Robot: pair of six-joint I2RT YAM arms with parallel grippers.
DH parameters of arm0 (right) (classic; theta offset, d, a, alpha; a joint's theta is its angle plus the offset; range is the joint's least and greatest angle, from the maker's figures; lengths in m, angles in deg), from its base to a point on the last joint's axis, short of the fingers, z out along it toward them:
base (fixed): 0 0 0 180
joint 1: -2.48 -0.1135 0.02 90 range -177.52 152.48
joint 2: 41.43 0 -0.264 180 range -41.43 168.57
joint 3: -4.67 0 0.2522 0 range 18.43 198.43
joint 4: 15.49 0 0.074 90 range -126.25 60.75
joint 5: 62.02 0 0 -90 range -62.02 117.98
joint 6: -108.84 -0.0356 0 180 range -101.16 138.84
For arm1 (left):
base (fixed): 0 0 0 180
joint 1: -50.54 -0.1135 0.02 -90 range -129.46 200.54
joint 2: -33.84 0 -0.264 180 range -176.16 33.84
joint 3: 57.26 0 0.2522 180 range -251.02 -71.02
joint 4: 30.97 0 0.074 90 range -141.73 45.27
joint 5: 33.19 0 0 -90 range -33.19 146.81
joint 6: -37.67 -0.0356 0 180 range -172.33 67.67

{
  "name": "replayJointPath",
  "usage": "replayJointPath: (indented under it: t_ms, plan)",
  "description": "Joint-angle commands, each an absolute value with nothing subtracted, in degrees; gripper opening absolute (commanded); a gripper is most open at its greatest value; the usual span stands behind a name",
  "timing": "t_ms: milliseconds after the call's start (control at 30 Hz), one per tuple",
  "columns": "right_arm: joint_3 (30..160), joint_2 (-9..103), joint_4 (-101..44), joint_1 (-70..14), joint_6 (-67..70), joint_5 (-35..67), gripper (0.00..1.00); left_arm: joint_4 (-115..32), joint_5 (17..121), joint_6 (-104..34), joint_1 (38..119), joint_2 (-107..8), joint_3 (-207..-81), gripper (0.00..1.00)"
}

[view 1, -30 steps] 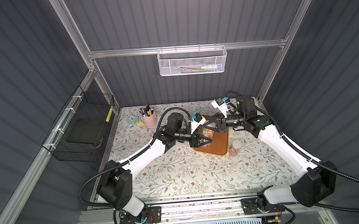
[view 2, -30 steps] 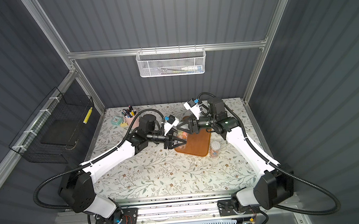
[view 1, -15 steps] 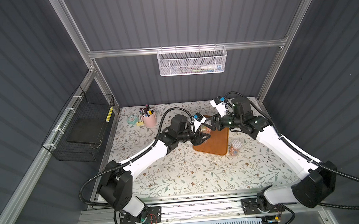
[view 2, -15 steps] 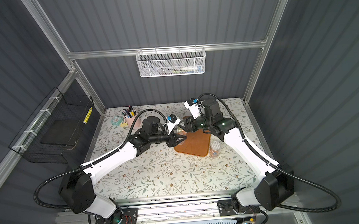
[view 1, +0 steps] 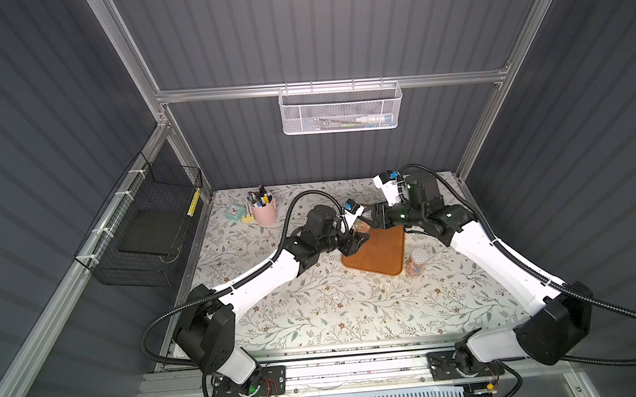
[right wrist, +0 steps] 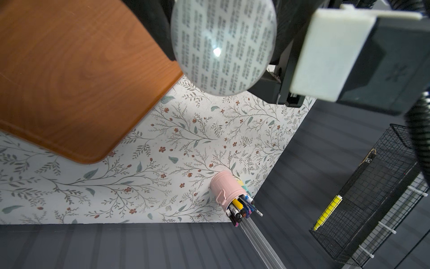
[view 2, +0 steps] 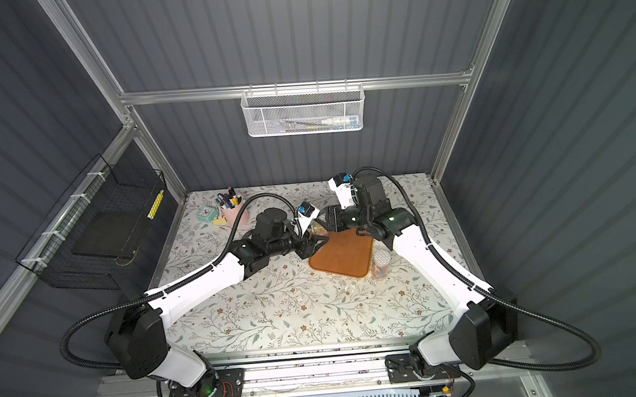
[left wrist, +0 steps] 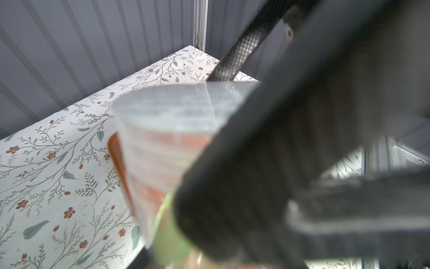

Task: Pour the candies out of the jar
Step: Unscrew the lid from the jar.

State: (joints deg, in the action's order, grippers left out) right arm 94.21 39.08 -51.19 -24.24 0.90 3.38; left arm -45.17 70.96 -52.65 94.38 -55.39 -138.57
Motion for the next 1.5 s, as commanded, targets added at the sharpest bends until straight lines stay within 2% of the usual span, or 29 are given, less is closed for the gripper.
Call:
replayJointPath:
  t_ms: [0,100,167,233,467,600,967,1067,1233,1467]
  plan:
    - [95.46,39.24,-48.23,-25.38,2.48,0.07,0.5,-44.32,79.96,-55.96,96.27,-54.5,-138.06,0.0]
    - [93.11,37.79,-43.64,-23.78,6.27,-9.73,0.47,-43.31,90.78,-57.73,96.16,-53.71,-137.79,0.0]
    - [90.5,36.12,-37.73,-21.8,7.43,-20.19,0.48,-43.52,97.58,-58.2,96.07,-53.52,-138.37,0.0]
    - [89.01,34.84,-33.72,-20.4,7.36,-26.07,0.48,-44.39,100.36,-58.2,95.98,-53.43,-139.11,0.0]
    - [89.76,33.86,-36.1,-19.96,10.44,-29.78,0.47,-41.49,103.22,-56.95,95.81,-52.09,-138.28,0.0]
    - [89.73,33.12,-37.7,-20.01,10.89,-27.52,0.48,-41.21,101.96,-56.38,95.73,-52.46,-138.52,0.0]
    - [90.76,34.05,-42.43,-22.0,7.16,-10.12,0.65,-45.78,86.71,-56.82,96.15,-54.35,-140.09,0.0]
    - [92.2,34.97,-44.61,-23.29,6.67,-5.56,0.66,-46.19,84.28,-57.21,96.42,-54.75,-140.22,0.0]
    - [92.41,35.76,-44.79,-23.66,4.08,-2.47,0.62,-45.63,80.15,-57.03,96.73,-54.16,-139.31,0.0]
    - [92.8,35.17,-45.21,-24.13,-0.42,3.34,0.68,-44.45,72.09,-56.18,97.13,-54.44,-138.03,0.0]
